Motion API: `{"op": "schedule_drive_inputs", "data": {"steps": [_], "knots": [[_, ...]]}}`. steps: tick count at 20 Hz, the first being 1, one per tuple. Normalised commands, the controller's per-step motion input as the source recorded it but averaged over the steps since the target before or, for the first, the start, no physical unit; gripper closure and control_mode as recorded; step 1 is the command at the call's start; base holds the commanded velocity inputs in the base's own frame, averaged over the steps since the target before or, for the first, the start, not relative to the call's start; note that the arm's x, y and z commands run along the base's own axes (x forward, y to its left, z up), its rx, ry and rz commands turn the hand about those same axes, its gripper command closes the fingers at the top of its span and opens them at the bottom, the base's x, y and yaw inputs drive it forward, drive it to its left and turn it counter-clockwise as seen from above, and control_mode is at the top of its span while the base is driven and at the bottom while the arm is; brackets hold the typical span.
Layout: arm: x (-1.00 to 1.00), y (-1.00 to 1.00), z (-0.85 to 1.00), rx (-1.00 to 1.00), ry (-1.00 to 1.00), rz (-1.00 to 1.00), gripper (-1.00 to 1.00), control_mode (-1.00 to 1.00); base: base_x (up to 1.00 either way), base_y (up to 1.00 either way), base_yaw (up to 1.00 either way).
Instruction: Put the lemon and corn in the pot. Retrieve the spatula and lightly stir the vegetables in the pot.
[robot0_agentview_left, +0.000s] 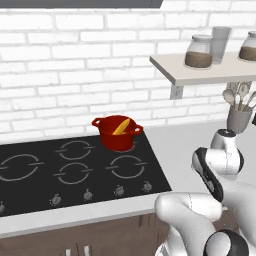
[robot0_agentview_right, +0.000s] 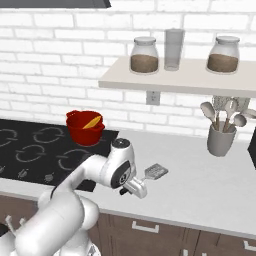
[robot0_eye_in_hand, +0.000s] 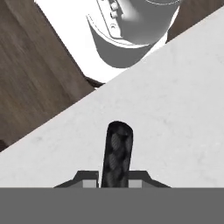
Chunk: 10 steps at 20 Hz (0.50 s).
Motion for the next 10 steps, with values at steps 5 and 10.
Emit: {"op": "schedule_drive_inputs", "data": {"steps": [5,10], "knots": [[-0.45,0.39,1.00,0.11,-0.15,0.00,1.00,-1.00,0.00,0.00,0.00],[-0.04,0.65,1.00,0.16,-0.02,-0.06,1.00,-1.00,0.00,0.00,0.00]]}}
